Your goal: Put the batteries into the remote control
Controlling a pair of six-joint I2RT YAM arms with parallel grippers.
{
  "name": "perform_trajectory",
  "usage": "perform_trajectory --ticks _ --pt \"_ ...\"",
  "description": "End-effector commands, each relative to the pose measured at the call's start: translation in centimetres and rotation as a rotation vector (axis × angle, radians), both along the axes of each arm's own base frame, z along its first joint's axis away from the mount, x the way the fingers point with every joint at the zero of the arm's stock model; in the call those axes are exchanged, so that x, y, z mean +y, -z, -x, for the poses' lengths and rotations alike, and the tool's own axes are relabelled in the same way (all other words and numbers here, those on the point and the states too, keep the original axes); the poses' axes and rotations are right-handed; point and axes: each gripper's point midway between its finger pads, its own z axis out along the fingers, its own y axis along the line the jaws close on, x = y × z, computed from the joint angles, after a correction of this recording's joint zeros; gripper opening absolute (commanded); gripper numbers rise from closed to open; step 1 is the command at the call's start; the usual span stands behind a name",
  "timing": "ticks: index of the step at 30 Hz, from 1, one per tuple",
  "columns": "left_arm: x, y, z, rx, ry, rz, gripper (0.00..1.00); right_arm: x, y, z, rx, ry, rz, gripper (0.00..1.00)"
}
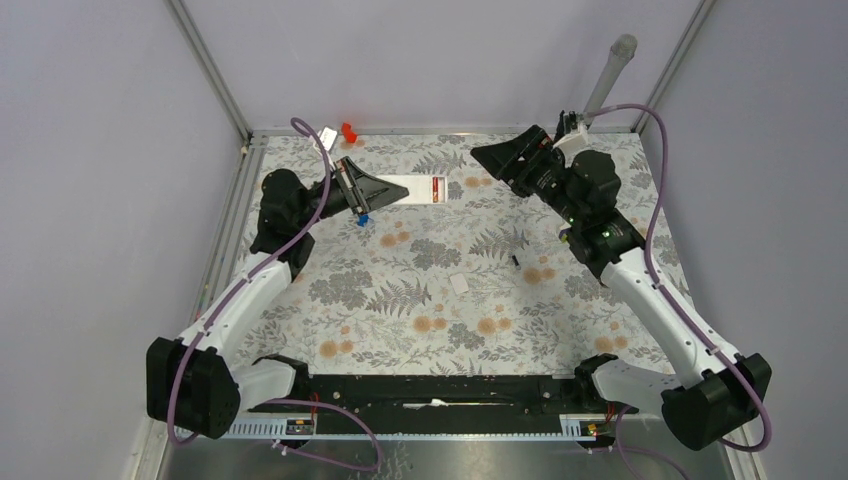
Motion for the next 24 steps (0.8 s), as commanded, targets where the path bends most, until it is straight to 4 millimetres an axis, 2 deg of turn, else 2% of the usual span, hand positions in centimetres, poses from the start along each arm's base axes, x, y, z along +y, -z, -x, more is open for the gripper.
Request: perform_trajectory --ticks 1,5,12,15,20,24 --pt "0.4 -3.5 2.6 -0.312 0.081 -0.084 0.0 -2.4 6.3 0.5 0.053 0.001 0.419 0.93" --pt "0.5 -3.5 3.2 -0.387 0.103 -0.147 0.0 -6.1 12.5 0.5 0.188 0.055 0.714 0.96" --pt "1.0 -2.9 2.7 -0.378 0.072 -0.193 0.0 -9.7 21.3 1.7 0.401 -0.006 1.039 0.96" --pt "1.1 -2.7 2.5 -0.368 0.066 -0.193 0.0 -10.7 24.3 2.0 0.482 -0.039 1.117 0.95" --pt "1.1 -2.6 2.3 -0.361 0.06 -0.192 0.0 -10.9 27.5 1.8 0.556 -0.079 1.175 0.77" --pt "1.1 -2.5 2.1 -0.352 0.056 -0.189 0.0 -11.4 30.1 2.1 0.68 -0.081 1.21 0.7"
